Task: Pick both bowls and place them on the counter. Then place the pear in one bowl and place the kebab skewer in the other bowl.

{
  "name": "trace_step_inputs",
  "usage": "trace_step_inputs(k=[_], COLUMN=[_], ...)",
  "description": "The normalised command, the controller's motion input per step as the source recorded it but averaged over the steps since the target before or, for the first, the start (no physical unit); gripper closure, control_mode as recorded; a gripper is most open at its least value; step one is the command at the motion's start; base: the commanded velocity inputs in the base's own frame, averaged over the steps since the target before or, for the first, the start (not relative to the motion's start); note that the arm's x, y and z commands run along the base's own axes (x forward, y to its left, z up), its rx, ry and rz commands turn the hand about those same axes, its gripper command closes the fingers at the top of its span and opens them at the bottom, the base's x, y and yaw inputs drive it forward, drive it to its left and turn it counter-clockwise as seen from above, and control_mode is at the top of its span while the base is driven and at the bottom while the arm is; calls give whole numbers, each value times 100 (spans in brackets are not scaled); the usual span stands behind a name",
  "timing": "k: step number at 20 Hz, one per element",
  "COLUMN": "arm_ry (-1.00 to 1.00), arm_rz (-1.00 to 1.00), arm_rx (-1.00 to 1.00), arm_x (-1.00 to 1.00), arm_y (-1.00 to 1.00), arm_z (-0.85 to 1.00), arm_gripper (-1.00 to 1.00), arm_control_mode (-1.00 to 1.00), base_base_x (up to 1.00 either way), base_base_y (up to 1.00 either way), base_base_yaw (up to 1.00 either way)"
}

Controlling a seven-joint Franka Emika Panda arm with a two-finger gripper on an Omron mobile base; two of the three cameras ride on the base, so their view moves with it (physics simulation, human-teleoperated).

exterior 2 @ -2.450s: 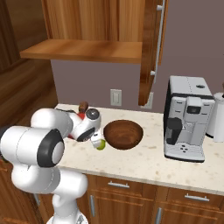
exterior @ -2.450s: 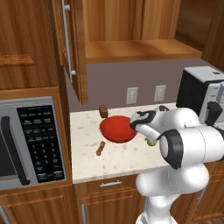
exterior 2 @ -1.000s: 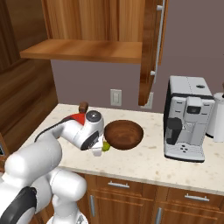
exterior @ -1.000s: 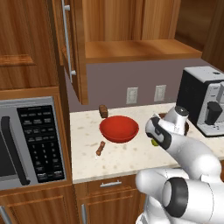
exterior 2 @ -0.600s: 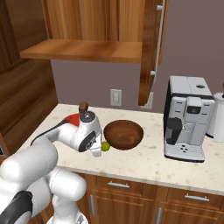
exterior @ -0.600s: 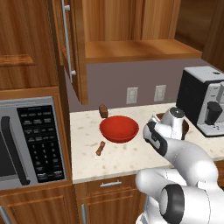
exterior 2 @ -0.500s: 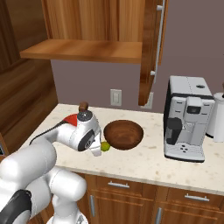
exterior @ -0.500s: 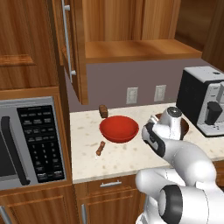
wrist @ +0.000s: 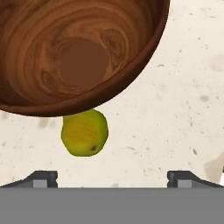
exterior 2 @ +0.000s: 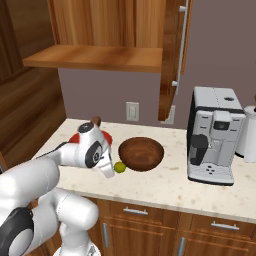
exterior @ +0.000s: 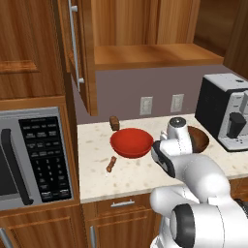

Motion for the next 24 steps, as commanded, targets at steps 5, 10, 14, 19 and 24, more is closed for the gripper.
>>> trace_step_inputs(k=[5,10,14,19,24], arm_ry=[2,-13,-7,-4,0], arm_rz=[-1,-2,0,0,-2], arm_rx=[-5,0,0,0,0], arm_x=[-7,-19,-1,0,0], arm_y=[5,-3,-7,-7,0], arm_z=[-17,-23,-6,-10,-9], arm_gripper=[-100,-100,-100,-100,-100], arm_control_mode=[-100,-100,-100,-100,-100], base_base_x=[0,0,0,0,0], base_base_y=[0,0,0,0,0], base_base_yaw=[0,0,0,0,0])
